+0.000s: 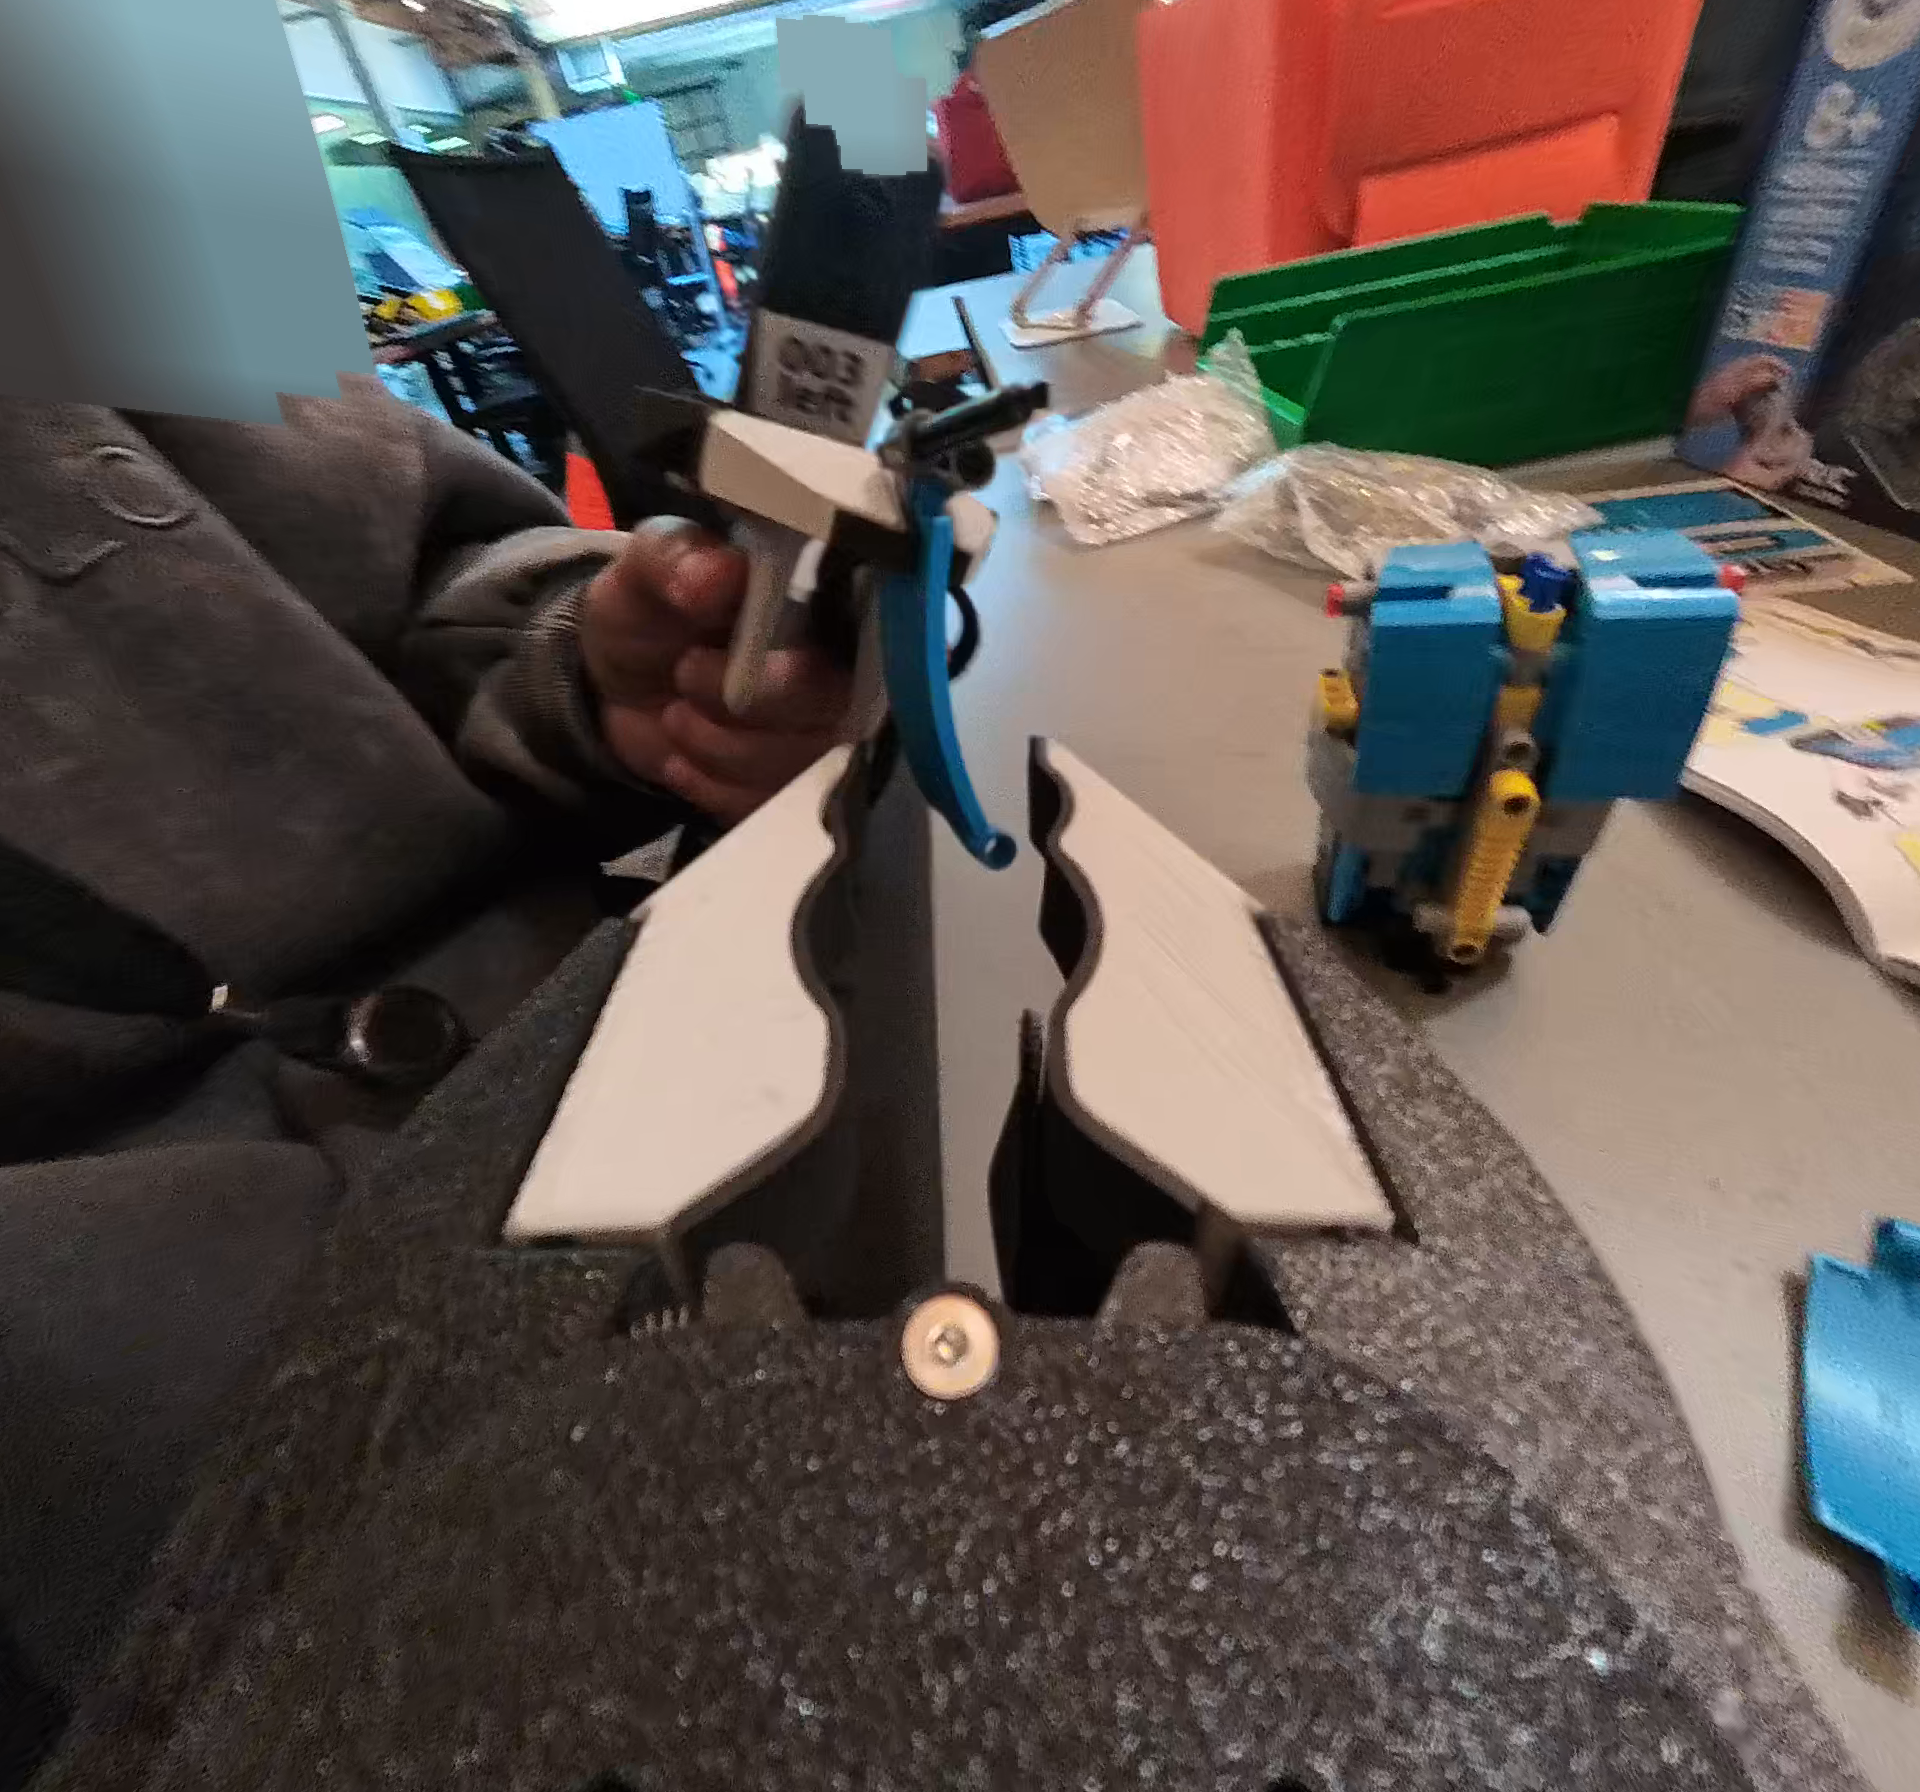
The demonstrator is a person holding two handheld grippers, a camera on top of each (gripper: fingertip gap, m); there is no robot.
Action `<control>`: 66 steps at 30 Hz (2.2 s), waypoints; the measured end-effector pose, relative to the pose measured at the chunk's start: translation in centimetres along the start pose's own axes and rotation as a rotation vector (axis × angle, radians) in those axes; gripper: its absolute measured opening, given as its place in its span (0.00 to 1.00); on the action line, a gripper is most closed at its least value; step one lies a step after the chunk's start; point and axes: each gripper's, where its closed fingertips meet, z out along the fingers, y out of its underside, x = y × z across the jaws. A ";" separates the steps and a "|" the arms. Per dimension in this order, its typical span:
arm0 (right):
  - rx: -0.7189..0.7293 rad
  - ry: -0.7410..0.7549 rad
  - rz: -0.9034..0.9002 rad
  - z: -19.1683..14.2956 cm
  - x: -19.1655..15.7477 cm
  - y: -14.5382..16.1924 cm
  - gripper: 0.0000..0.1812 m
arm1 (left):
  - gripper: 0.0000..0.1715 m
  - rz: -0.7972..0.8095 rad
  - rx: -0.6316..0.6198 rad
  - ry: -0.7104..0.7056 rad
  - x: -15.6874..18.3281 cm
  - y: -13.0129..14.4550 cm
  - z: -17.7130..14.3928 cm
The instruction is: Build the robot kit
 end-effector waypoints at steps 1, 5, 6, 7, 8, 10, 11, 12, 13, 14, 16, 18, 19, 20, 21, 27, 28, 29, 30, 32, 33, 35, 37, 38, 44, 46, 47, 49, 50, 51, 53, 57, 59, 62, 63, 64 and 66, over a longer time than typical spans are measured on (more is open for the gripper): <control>0.015 -0.027 -0.006 -0.1 -0.5 -0.3 0.15 | 0.01 -0.023 0.010 0.015 0.1 0.0 0.0; 0.038 -0.062 -0.014 -0.4 -1.0 -0.7 0.05 | 0.01 -0.061 -0.004 0.048 0.3 0.3 0.0; 0.032 -0.080 -0.007 -0.4 -1.2 -0.6 0.04 | 0.01 -0.059 -0.009 0.051 0.3 0.4 0.1; 0.025 -0.110 0.003 -0.4 -1.5 -0.5 0.02 | 0.02 -0.051 -0.016 0.049 0.3 0.5 0.1; 0.021 -0.122 0.009 -0.4 -1.7 -0.4 0.01 | 0.03 -0.036 -0.019 0.039 0.3 0.5 0.1; 0.017 -0.125 0.009 -0.4 -1.7 -0.4 0.01 | 0.04 0.014 -0.028 0.017 0.2 0.5 0.1; 0.014 -0.133 0.011 -0.4 -1.8 -0.4 0.01 | 0.04 0.048 -0.036 0.007 0.2 0.6 0.1; 0.013 -0.139 0.013 -0.4 -1.8 -0.4 0.01 | 0.05 0.082 -0.042 -0.002 0.2 0.6 0.1; 0.014 -0.146 0.014 -0.4 -1.9 -0.4 0.01 | 0.05 0.115 -0.048 -0.011 0.3 0.7 0.0; 0.014 -0.151 0.013 -0.4 -2.0 -0.4 0.01 | 0.06 0.148 -0.052 -0.022 0.3 0.7 0.0; 0.008 -0.154 0.014 -0.4 -2.0 -0.3 0.01 | 0.12 0.217 -0.048 -0.076 -0.2 0.4 -0.1; -0.004 -0.147 0.014 -0.3 -1.9 -0.1 0.01 | 0.12 0.300 -0.047 -0.112 -0.3 0.0 -0.4; -0.008 -0.147 0.014 -0.2 -1.9 0.0 0.01 | 0.12 0.347 -0.049 -0.125 -0.3 -0.1 -0.5; -0.012 -0.150 0.014 -0.2 -2.0 0.1 0.01 | 0.12 0.393 -0.055 -0.129 -0.1 -0.2 -0.6; -0.016 -0.153 0.013 -0.2 -2.1 0.1 0.01 | 0.12 0.433 -0.065 -0.128 0.1 -0.2 -0.7; -0.044 -0.179 -0.007 0.1 -2.7 0.6 0.01 | 0.11 0.562 -0.149 -0.114 0.6 0.8 -0.7; -0.046 -0.184 -0.010 0.1 -2.8 0.6 0.01 | 0.10 0.563 -0.151 -0.106 0.7 0.8 -0.7; -0.047 -0.187 -0.013 0.1 -2.9 0.7 0.01 | 0.08 0.563 -0.153 -0.105 0.7 0.8 -0.8; -0.049 -0.188 -0.017 0.1 -2.9 0.7 0.01 | 0.08 0.562 -0.156 -0.101 0.7 0.9 -0.9; -0.054 -0.192 -0.020 0.2 -3.0 0.8 0.01 | 0.08 0.552 -0.162 -0.092 0.7 0.9 -1.0; -0.055 -0.193 -0.020 0.2 -3.0 0.8 0.01 | 0.08 0.546 -0.164 -0.088 0.7 1.0 -1.0; -0.058 -0.195 -0.022 0.2 -3.0 0.9 0.01 | 0.08 0.534 -0.171 -0.081 0.7 1.0 -1.1; -0.060 -0.194 -0.023 0.3 -3.0 0.9 0.01 | 0.08 0.527 -0.176 -0.078 0.7 1.1 -1.2; -0.061 -0.196 -0.024 0.3 -3.0 0.9 0.01 | 0.08 0.524 -0.178 -0.076 0.7 1.1 -1.2; -0.067 -0.194 -0.026 0.3 -3.0 1.1 0.01 | 0.08 0.513 -0.185 -0.073 0.6 1.2 -1.3; -0.066 -0.190 -0.026 0.3 -2.9 1.0 0.01 | 0.08 0.518 -0.181 -0.076 0.6 1.1 -1.3; -0.065 -0.187 -0.025 0.3 -2.9 1.0 0.01 | 0.08 0.521 -0.177 -0.080 0.6 1.1 -1.3; -0.061 -0.179 -0.027 0.3 -2.8 1.0 0.01 | 0.08 0.528 -0.165 -0.090 0.5 1.0 -1.2; -0.058 -0.175 -0.031 0.3 -2.7 0.9 0.01 | 0.08 0.526 -0.158 -0.095 0.5 1.0 -1.2; -0.054 -0.170 -0.035 0.3 -2.7 0.8 0.01 | 0.09 0.509 -0.152 -0.098 0.5 0.9 -1.1; -0.028 -0.161 -0.036 0.1 -2.6 0.4 0.01 | 0.18 0.413 -0.172 -0.074 0.6 1.4 -1.0; 0.046 -0.187 -0.021 -0.7 -2.8 -0.9 0.01 | 0.21 0.172 -0.179 0.022 1.1 2.0 -0.7; 0.060 -0.210 -0.038 -0.8 -3.4 -1.2 0.01 | 0.20 0.072 -0.146 0.061 1.2 1.8 -0.5; 0.042 -0.208 -0.046 -0.6 -3.5 -0.9 0.01 | 0.03 0.022 -0.141 0.130 1.9 1.8 -0.5; 0.041 -0.203 -0.040 -0.6 -3.3 -0.9 0.01 | 0.01 0.039 -0.140 0.140 2.1 1.9 -0.5; 0.041 -0.204 -0.033 -0.6 -3.3 -0.9 0.01 | 0.01 0.065 -0.136 0.131 2.1 1.9 -0.5; 0.035 -0.185 -0.020 -0.5 -2.9 -0.8 0.02 | 0.00 0.129 -0.136 0.085 1.7 1.8 -0.4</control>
